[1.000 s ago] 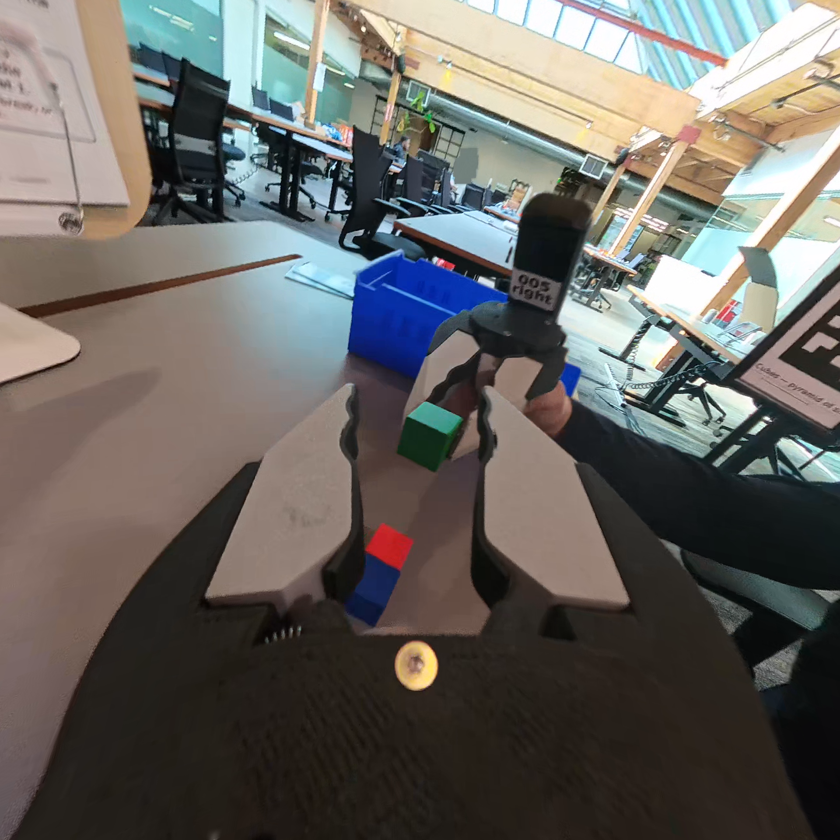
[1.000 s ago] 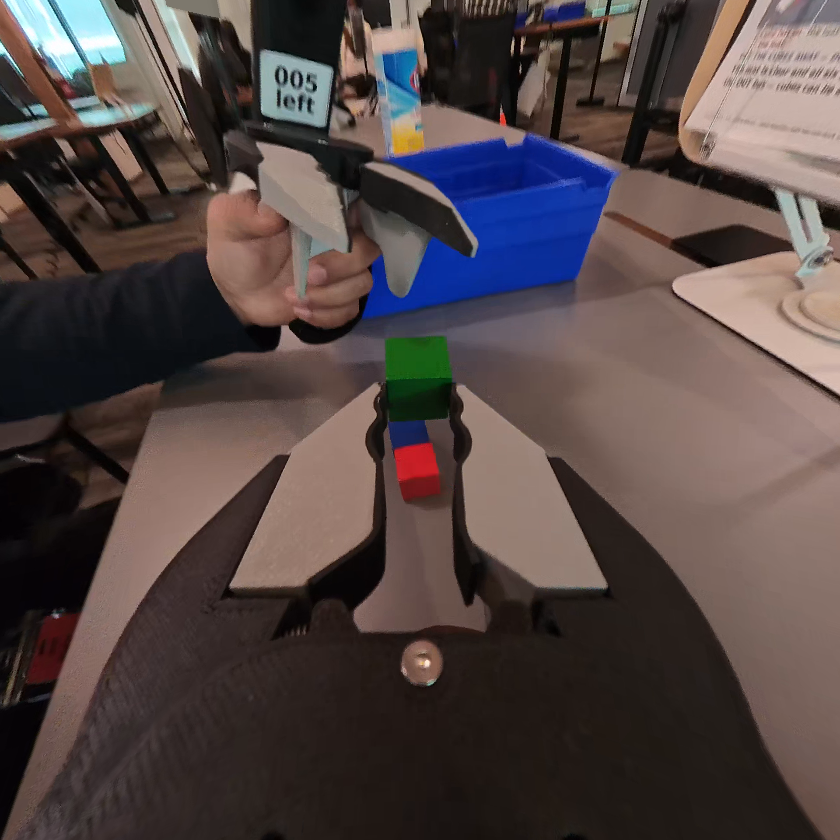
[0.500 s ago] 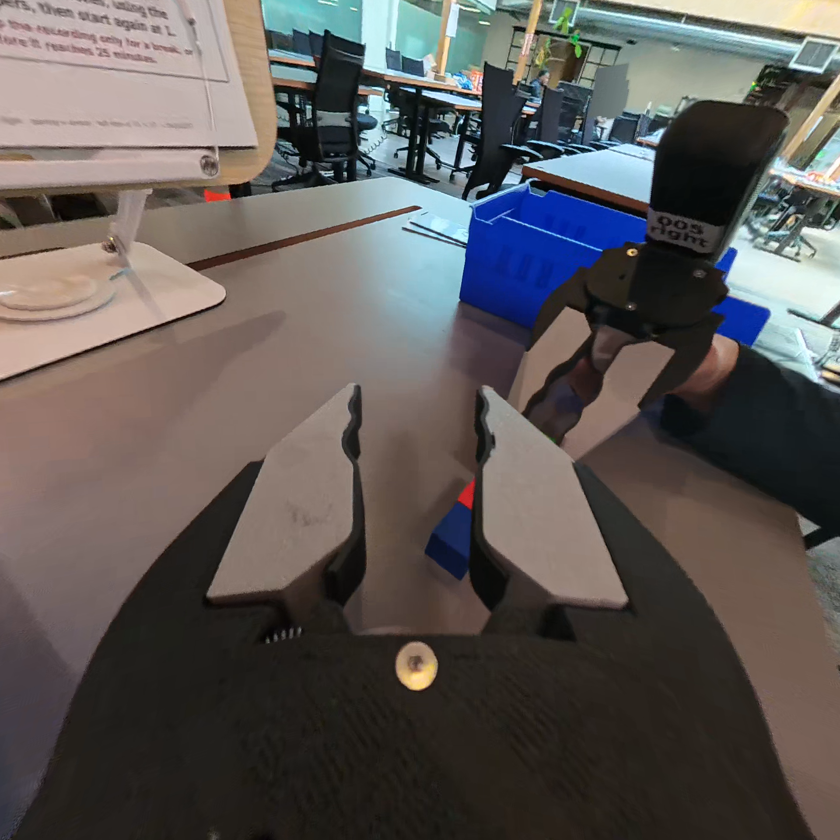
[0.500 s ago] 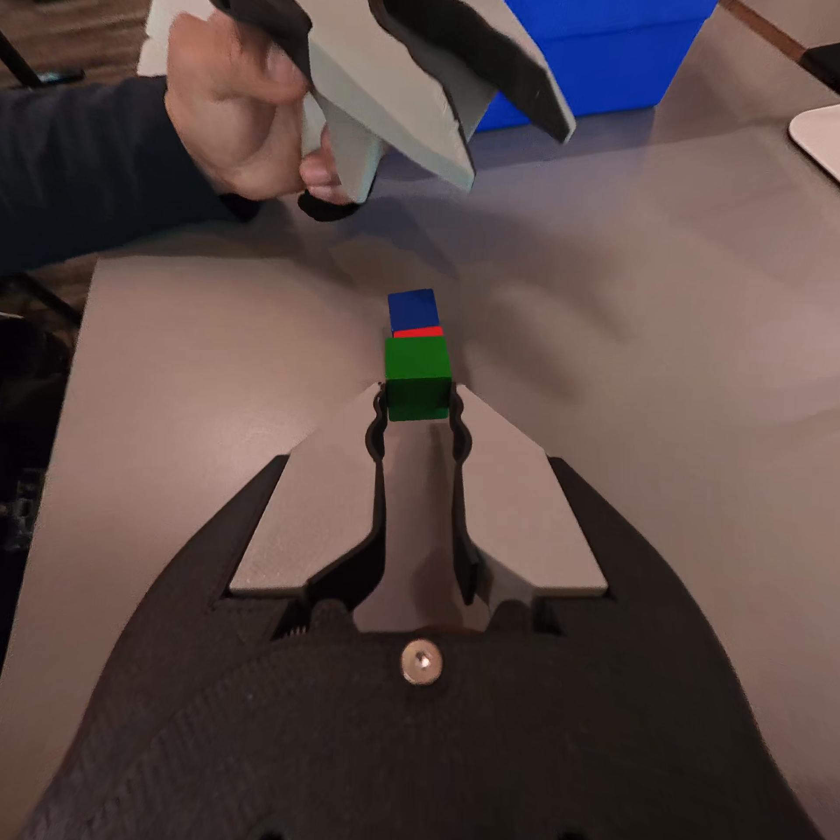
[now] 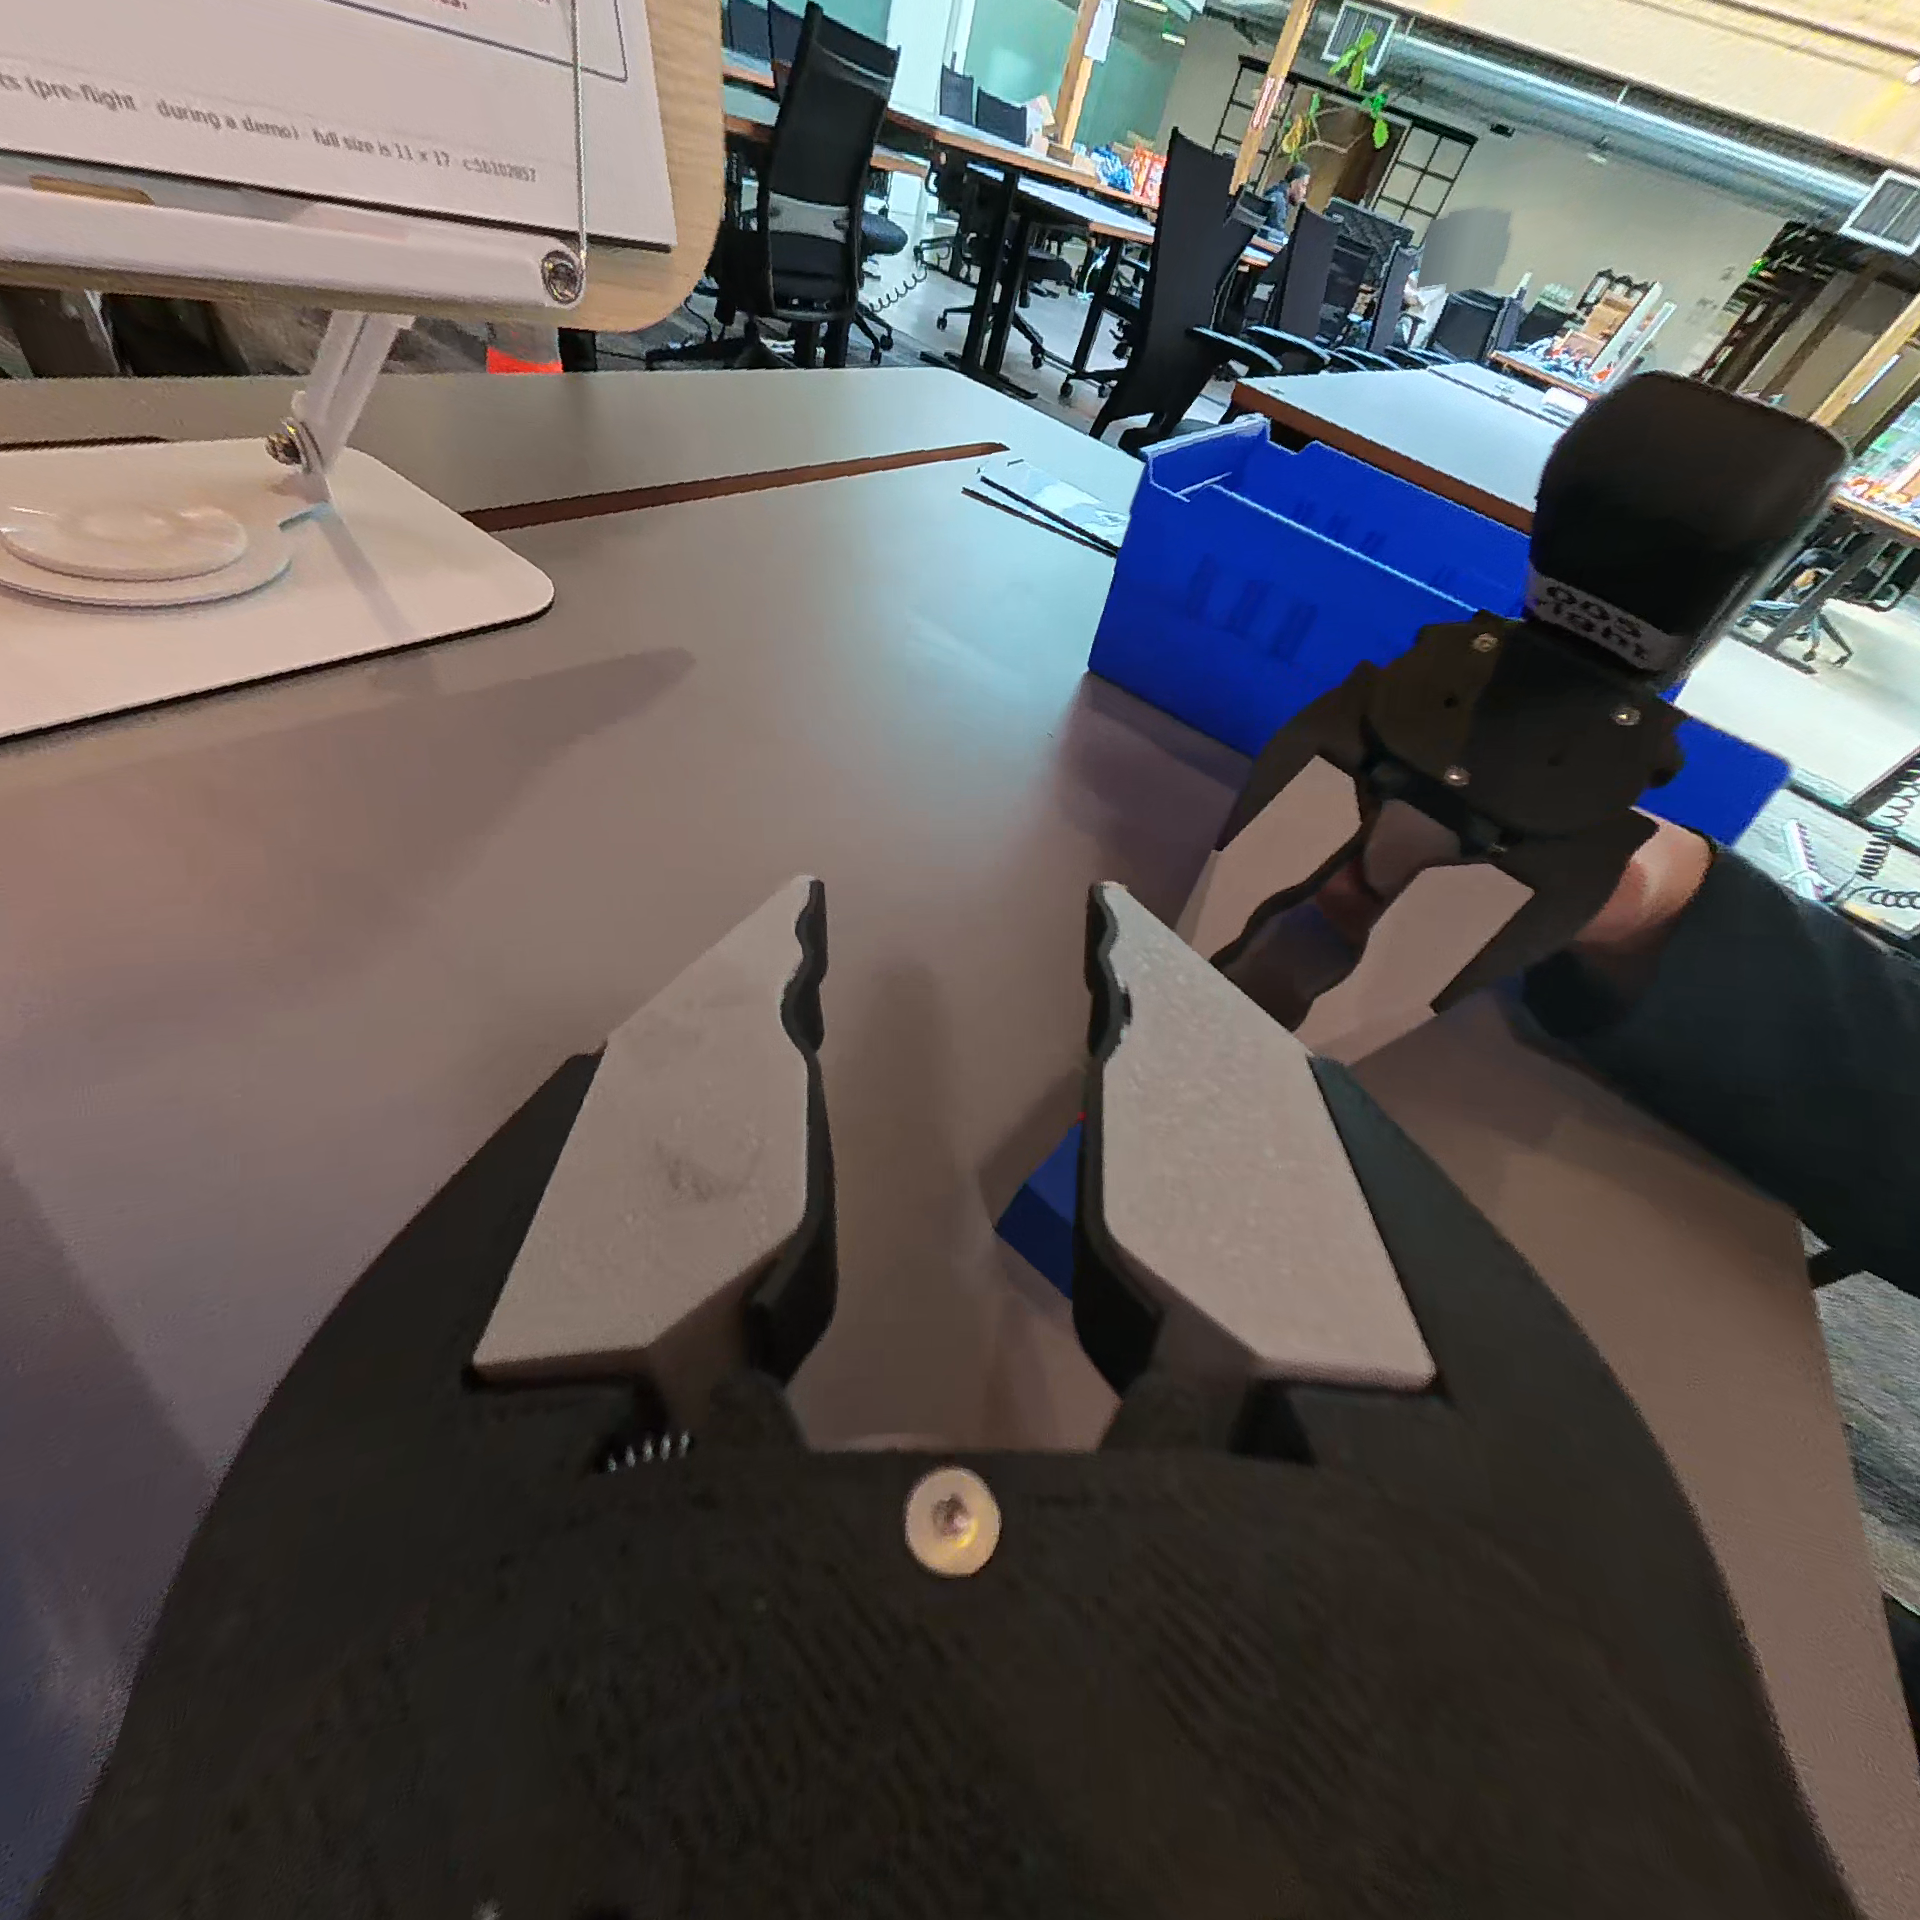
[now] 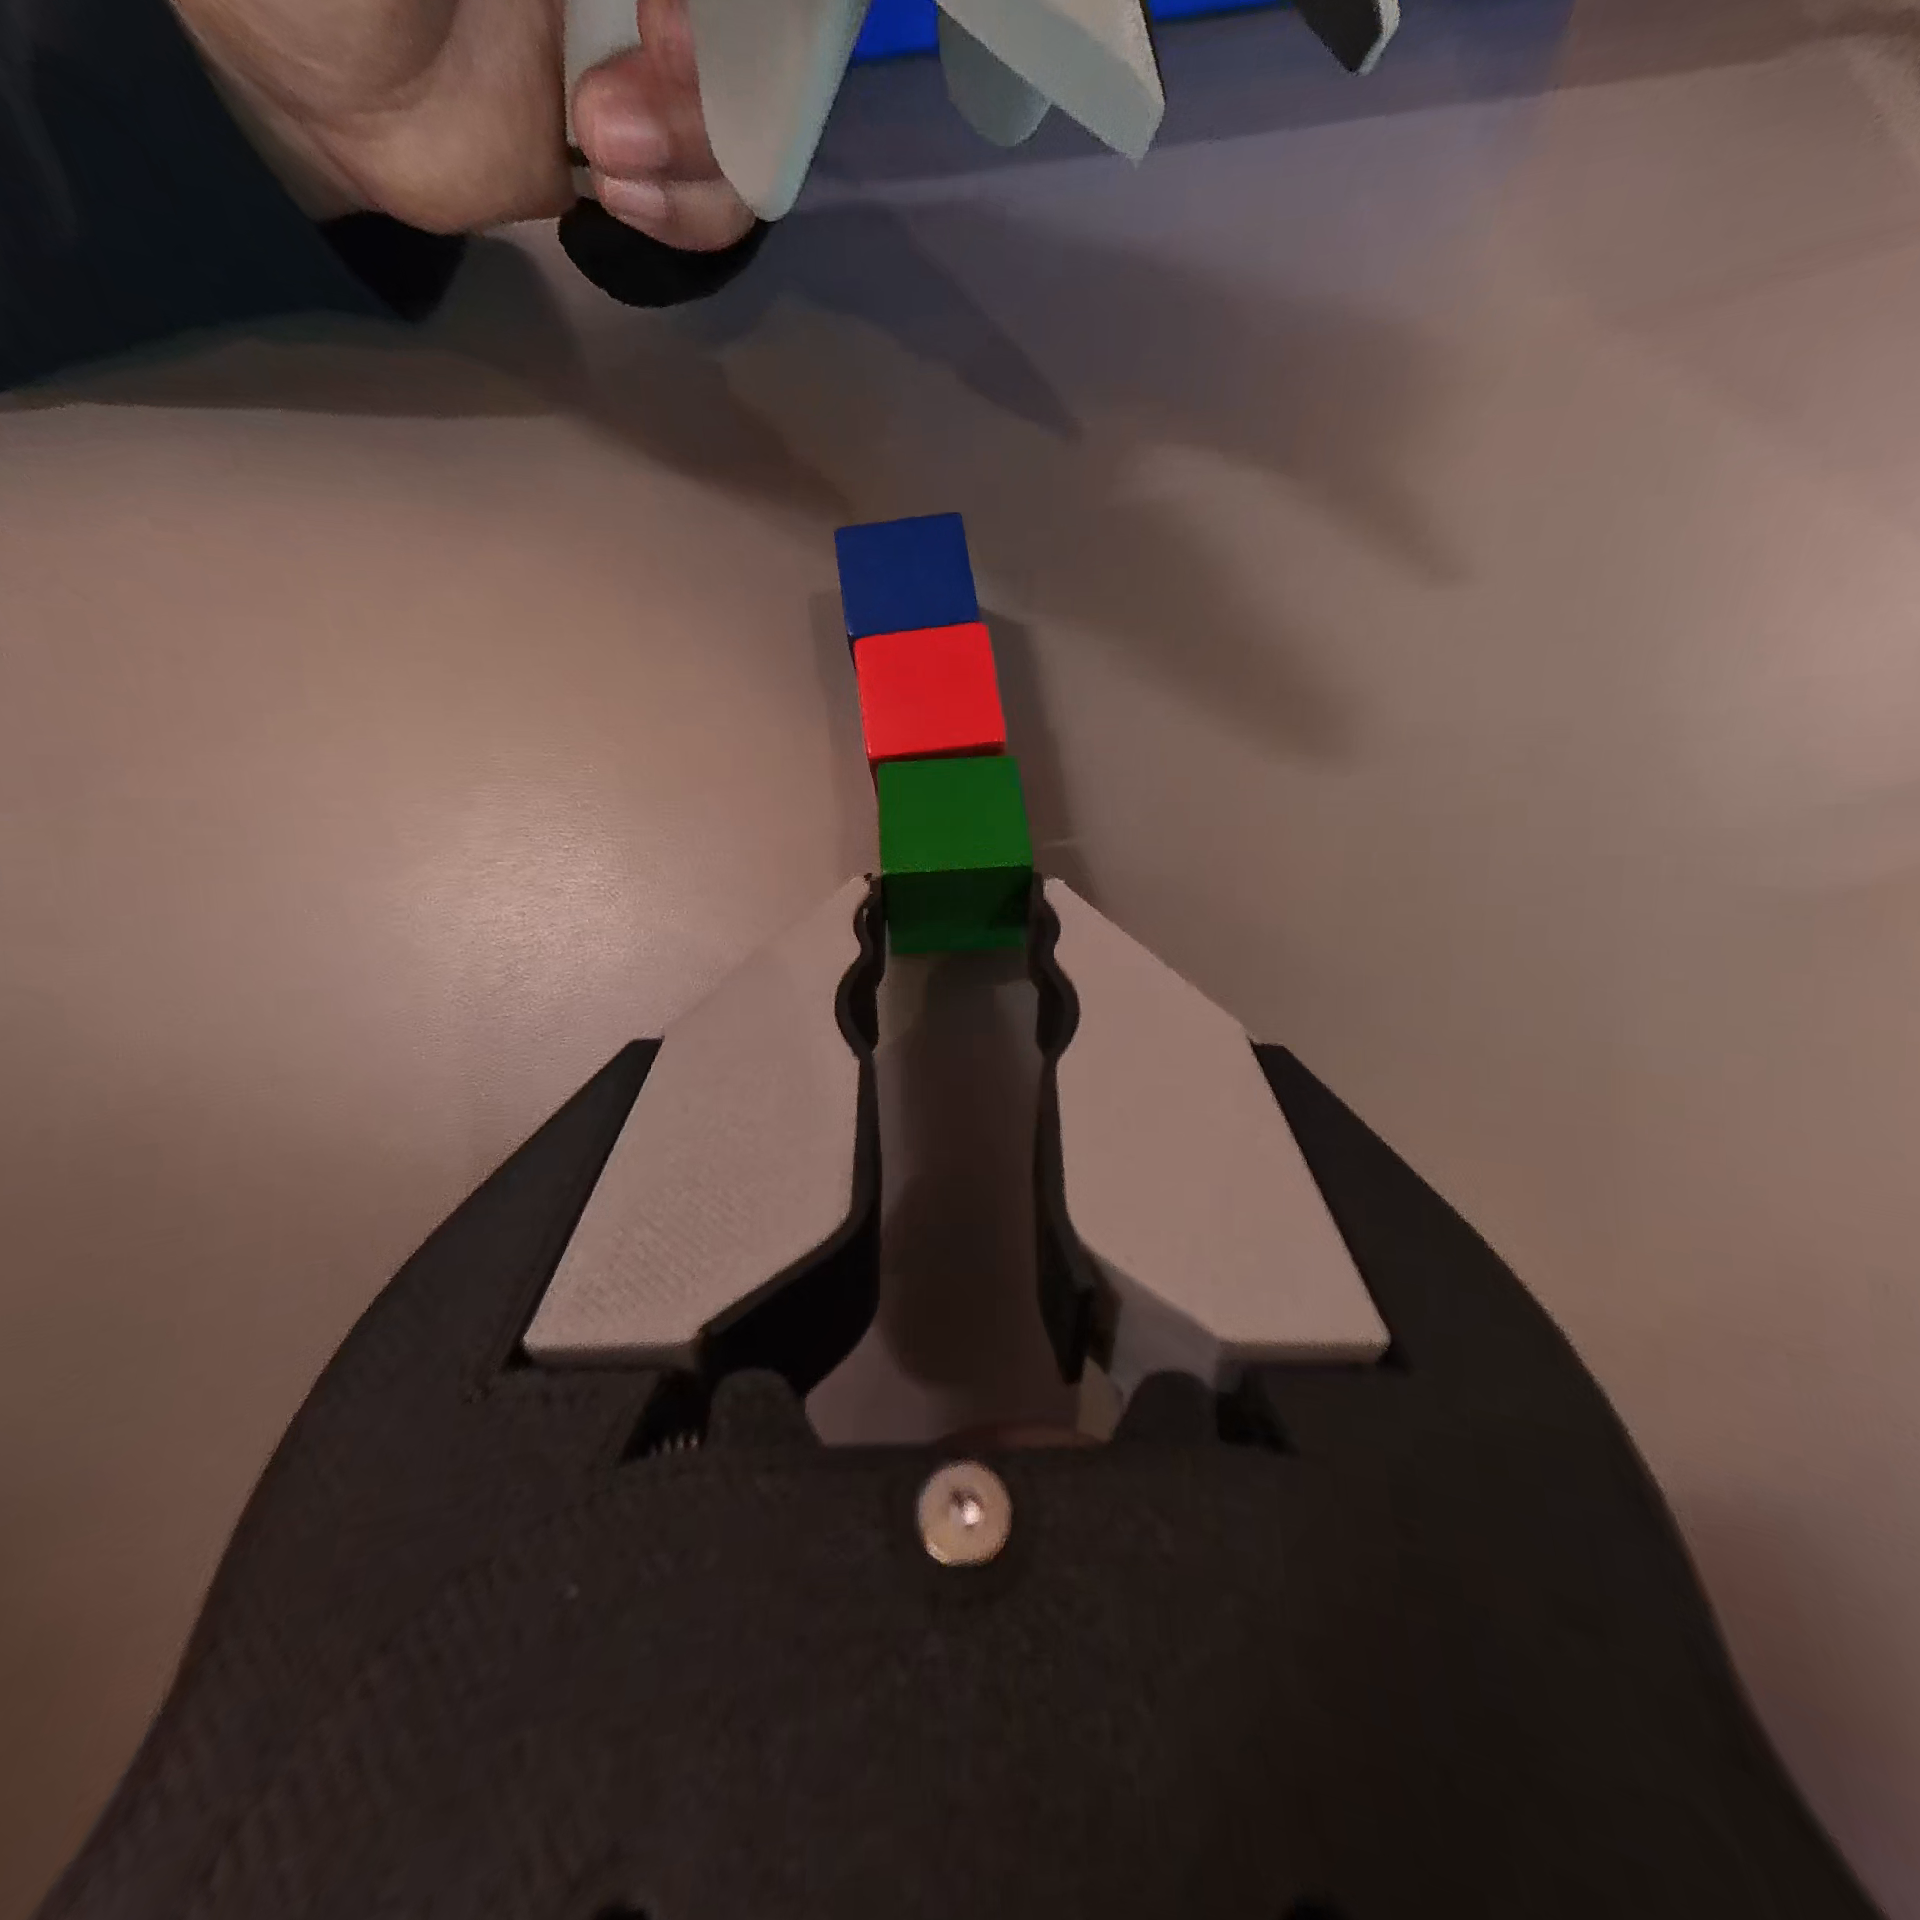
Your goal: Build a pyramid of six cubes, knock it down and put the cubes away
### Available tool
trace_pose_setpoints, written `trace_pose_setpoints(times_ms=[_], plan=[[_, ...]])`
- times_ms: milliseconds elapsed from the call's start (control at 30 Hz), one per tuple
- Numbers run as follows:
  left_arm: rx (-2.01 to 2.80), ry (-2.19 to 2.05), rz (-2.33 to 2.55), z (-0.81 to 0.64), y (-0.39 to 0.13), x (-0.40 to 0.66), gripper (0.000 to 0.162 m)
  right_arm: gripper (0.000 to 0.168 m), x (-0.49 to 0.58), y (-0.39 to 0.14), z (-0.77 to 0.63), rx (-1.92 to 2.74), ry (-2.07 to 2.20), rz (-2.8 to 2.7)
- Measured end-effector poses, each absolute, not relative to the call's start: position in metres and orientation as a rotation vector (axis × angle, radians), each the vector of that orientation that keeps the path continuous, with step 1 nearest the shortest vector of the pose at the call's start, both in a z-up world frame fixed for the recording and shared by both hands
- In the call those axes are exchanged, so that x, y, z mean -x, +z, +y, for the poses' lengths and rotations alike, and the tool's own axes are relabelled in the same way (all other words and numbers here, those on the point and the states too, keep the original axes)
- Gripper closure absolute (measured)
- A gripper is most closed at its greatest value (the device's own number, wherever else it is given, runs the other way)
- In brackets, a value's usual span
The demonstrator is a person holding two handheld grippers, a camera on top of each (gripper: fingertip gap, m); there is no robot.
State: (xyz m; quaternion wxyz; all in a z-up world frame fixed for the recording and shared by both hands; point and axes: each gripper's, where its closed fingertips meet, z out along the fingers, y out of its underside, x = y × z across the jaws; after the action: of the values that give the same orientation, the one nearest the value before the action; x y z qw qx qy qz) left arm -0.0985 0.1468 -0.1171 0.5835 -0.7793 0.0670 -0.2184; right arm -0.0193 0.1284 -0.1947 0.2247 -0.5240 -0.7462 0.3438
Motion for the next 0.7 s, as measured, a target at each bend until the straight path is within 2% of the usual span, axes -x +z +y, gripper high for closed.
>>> trace_pose_setpoints(times_ms=[700], plan=[[1.88,-0.539,0.145,0.148,-0.132,0.096,0.113,0.144,0.022,-0.195,0.128,1.448,0.947,-2.045]])
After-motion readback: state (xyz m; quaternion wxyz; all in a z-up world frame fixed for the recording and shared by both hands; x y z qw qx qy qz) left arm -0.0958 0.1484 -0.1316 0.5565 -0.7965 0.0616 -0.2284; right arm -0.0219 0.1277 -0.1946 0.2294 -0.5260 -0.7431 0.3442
